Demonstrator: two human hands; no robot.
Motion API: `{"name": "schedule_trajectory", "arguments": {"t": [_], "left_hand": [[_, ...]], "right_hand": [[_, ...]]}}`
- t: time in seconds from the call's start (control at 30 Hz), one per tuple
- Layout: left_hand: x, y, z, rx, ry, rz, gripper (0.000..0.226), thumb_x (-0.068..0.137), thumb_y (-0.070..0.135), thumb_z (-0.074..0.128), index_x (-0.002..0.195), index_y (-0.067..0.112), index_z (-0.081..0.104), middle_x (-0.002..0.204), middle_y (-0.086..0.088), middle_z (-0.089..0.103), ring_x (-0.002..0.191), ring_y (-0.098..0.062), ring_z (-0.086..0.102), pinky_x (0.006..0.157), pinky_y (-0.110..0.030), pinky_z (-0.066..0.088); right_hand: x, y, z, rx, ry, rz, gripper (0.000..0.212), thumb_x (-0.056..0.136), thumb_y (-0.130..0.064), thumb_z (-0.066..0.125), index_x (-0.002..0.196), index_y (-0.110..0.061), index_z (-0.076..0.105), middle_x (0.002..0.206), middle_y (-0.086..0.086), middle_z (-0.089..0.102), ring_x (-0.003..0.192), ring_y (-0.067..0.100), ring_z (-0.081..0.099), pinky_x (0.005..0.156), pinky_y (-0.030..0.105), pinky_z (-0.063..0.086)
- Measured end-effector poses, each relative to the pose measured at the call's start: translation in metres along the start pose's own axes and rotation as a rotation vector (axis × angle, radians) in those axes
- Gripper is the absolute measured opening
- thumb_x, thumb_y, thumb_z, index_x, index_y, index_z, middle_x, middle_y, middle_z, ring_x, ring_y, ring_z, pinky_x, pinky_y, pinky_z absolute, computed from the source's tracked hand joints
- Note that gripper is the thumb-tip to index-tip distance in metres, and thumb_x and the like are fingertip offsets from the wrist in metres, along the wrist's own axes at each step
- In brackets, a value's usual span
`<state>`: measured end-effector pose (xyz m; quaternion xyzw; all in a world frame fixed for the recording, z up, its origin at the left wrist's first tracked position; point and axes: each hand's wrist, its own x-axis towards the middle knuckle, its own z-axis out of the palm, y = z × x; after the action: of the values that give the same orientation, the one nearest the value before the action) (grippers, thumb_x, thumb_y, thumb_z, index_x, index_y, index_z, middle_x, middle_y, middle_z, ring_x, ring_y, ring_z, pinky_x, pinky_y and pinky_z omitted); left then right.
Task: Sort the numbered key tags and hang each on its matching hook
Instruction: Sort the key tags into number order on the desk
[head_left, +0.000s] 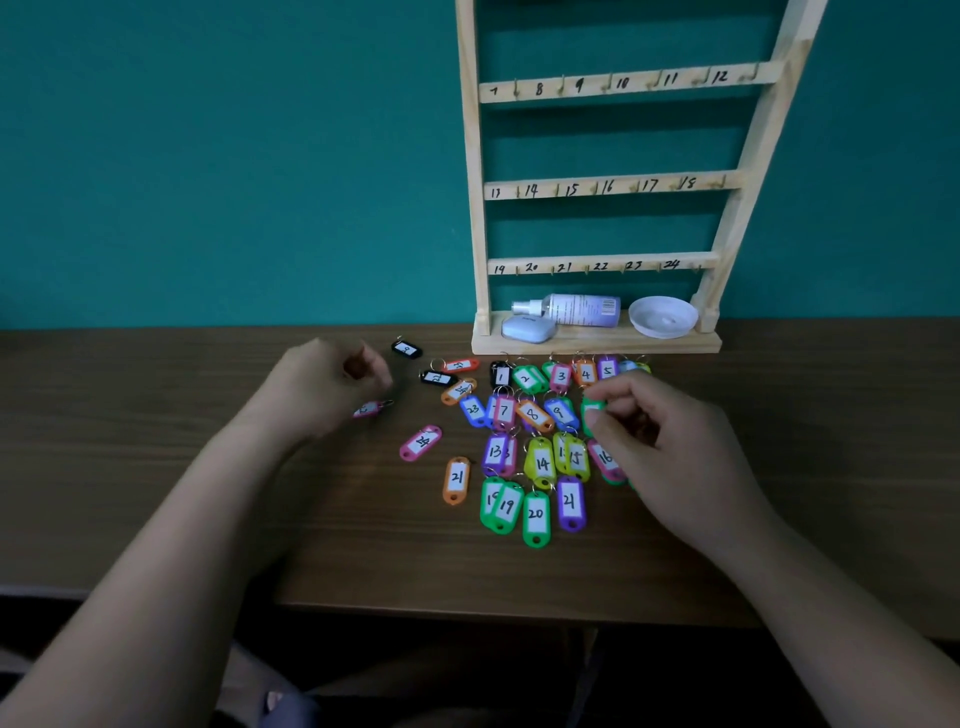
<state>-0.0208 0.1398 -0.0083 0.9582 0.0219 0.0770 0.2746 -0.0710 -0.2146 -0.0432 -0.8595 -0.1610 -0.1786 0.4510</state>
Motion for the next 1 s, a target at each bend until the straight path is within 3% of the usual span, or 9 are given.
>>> {"name": "schedule_trajectory", "arguments": {"t": [0.27,0.57,0.7,0.83,1.0], "left_hand": [[-0.001,-0.003,-0.001,0.183,-0.118,-0.093,0.007,0.092,0.031,0.079,0.097,0.030,0.074,0.096,0.010,0.075,0.096,-0.015,0.067,0.085,-0.032,0.051],[-0.002,0.004,-0.003,0.211,-0.098,-0.120,0.010,0.088,0.030,0.083,0.087,0.028,0.074,0.088,0.008,0.075,0.090,-0.016,0.068,0.071,-0.030,0.048],[-0.003,0.009,-0.003,0.072,-0.052,-0.105,0.009,0.083,0.026,0.086,0.081,0.028,0.077,0.078,0.010,0.077,0.082,-0.012,0.073,0.073,-0.030,0.057],[-0.010,0.018,0.001,-0.188,-0.116,-0.079,0.008,0.087,0.026,0.085,0.088,0.033,0.081,0.084,0.011,0.079,0.080,-0.006,0.073,0.079,-0.031,0.055],[-0.018,0.038,0.006,-0.421,-0.209,-0.037,0.010,0.089,0.014,0.083,0.093,0.023,0.083,0.084,-0.007,0.079,0.071,-0.011,0.069,0.076,-0.031,0.050]], "right_hand": [[0.001,0.002,0.004,0.004,-0.020,0.004,0.016,0.096,-0.030,0.074,0.111,-0.035,0.076,0.095,-0.022,0.070,0.088,0.002,0.069,0.072,0.012,0.048],[0.000,-0.001,0.003,-0.025,-0.032,-0.012,0.016,0.096,-0.021,0.077,0.109,-0.030,0.079,0.091,-0.020,0.071,0.097,-0.005,0.067,0.076,0.005,0.045],[0.000,0.000,0.003,0.003,-0.027,0.004,0.016,0.097,-0.021,0.076,0.109,-0.031,0.079,0.090,-0.019,0.072,0.095,-0.002,0.068,0.075,0.008,0.046],[0.000,0.000,0.004,0.032,-0.029,0.011,0.014,0.097,-0.025,0.074,0.108,-0.034,0.078,0.091,-0.020,0.070,0.088,0.003,0.068,0.069,0.015,0.050],[-0.001,-0.003,0.005,0.058,-0.038,0.004,0.013,0.097,-0.031,0.072,0.107,-0.037,0.076,0.089,-0.017,0.071,0.078,0.009,0.069,0.066,0.024,0.051]]}}
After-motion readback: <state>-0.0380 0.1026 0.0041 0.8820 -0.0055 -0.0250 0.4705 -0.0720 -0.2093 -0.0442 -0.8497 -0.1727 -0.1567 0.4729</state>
